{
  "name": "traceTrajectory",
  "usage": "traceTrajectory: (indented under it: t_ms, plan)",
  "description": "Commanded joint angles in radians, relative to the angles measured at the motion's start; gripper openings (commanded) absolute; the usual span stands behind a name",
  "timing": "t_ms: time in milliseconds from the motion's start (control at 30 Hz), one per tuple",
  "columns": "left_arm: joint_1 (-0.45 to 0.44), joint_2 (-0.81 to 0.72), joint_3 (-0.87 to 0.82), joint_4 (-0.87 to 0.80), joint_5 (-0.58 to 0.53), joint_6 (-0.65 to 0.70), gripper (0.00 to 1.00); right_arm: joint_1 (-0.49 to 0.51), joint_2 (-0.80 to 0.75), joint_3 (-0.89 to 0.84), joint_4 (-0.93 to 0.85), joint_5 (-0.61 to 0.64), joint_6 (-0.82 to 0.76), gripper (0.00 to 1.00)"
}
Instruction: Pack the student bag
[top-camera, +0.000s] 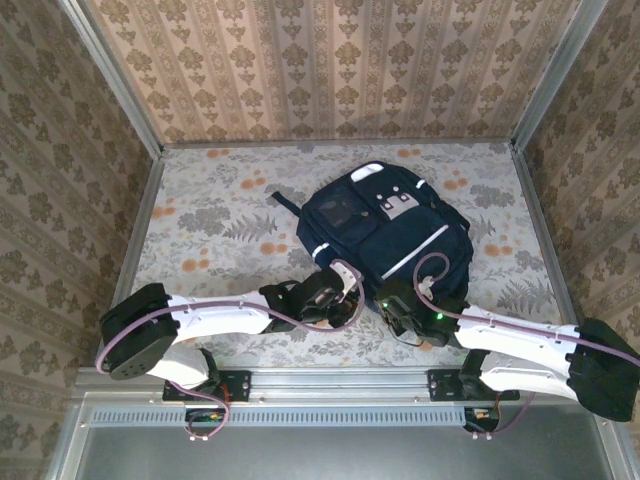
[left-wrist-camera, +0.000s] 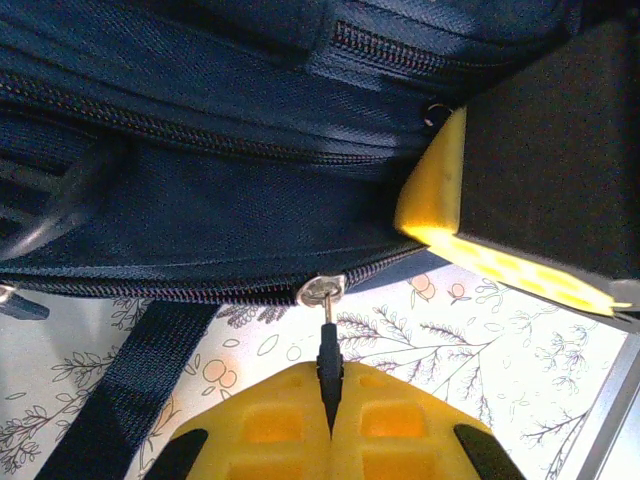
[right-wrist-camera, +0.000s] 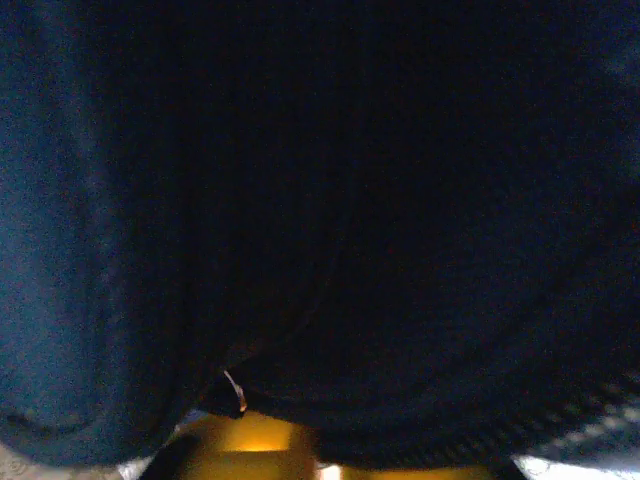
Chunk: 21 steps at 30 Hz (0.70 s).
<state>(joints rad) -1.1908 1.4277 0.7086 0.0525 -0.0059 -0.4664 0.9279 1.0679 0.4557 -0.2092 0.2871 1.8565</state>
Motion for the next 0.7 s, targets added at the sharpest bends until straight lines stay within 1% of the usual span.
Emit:
traceTrajectory:
  t_ms: [0,367,667]
  plan:
    - [-0.014,-0.009,0.034,0.044,0.012,0.029,0.0,-0.031,0.028,-0.029,0.025,0.051,-0.053,0.0]
    - [0.041,-0.017,-0.007,0.02,-0.014,0.009,0.0,-0.039,-0.073,-0.067,0.007,0.081,-0.062,0.0]
    - [0.088,-0.011,-0.041,0.021,-0.03,-0.003,0.0,-0.043,-0.083,-0.078,0.039,0.07,-0.071,0.0]
